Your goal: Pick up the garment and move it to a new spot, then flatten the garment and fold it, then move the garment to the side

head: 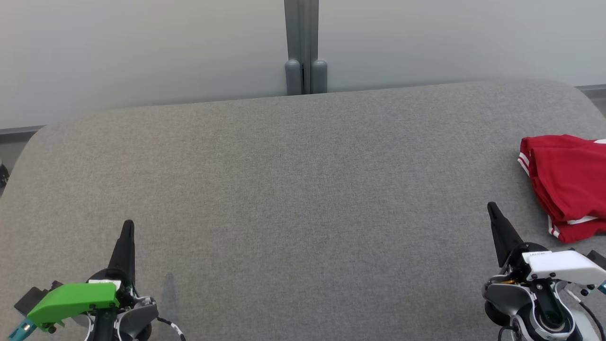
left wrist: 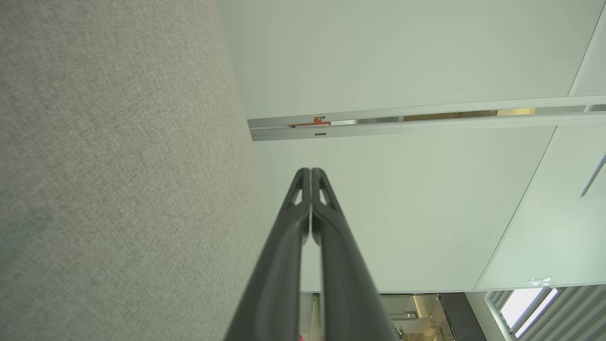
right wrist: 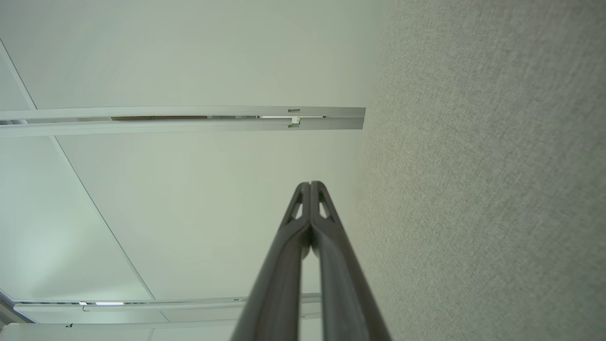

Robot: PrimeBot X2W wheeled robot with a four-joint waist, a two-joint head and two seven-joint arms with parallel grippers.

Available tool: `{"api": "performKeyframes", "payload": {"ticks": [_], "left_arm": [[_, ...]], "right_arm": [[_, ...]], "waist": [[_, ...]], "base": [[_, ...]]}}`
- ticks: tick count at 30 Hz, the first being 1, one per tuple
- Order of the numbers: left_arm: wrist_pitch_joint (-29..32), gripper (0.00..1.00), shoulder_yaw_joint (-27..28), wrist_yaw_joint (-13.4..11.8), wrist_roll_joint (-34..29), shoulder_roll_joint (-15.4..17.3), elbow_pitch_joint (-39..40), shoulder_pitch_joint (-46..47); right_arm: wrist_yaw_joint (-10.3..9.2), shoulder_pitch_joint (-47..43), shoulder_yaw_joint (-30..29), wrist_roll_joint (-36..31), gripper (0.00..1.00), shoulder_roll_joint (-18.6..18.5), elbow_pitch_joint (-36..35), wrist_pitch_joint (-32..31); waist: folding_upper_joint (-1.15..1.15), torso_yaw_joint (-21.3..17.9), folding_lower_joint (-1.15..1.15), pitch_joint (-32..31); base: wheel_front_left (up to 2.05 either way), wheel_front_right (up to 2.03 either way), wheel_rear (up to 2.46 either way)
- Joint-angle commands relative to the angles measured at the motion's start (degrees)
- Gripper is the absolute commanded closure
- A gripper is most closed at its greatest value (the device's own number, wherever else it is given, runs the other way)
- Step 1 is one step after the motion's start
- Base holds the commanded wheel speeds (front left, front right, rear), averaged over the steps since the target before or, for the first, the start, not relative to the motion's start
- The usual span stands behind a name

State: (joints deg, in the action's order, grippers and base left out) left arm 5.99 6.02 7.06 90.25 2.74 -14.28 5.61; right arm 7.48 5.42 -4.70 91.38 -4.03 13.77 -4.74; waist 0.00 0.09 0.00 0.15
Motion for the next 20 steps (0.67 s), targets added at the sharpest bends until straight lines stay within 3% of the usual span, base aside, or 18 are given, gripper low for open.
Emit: {"api": "performKeyframes", "payload": {"ticks": [1,20], "left_arm": [[0.36,1.00,0.45,0.41,1.11,0.24,0.25,0.95],[0.77,1.00,0.71,0.62,2.30,0.25,0.30,0.92]], "right_arm": [[0.02,0.89,-0.21,1.08,1.00,0.01,0.13,-0.41],[0.02,0.87,-0.70,1.95,1.00,0.27,0.27,-0.96]], "waist": [[0.00,-0.02,0.00,0.00],[0.00,-0.09,0.00,0.03]], "base": [[0.00,0.00,0.00],[0.00,0.00,0.00]]}}
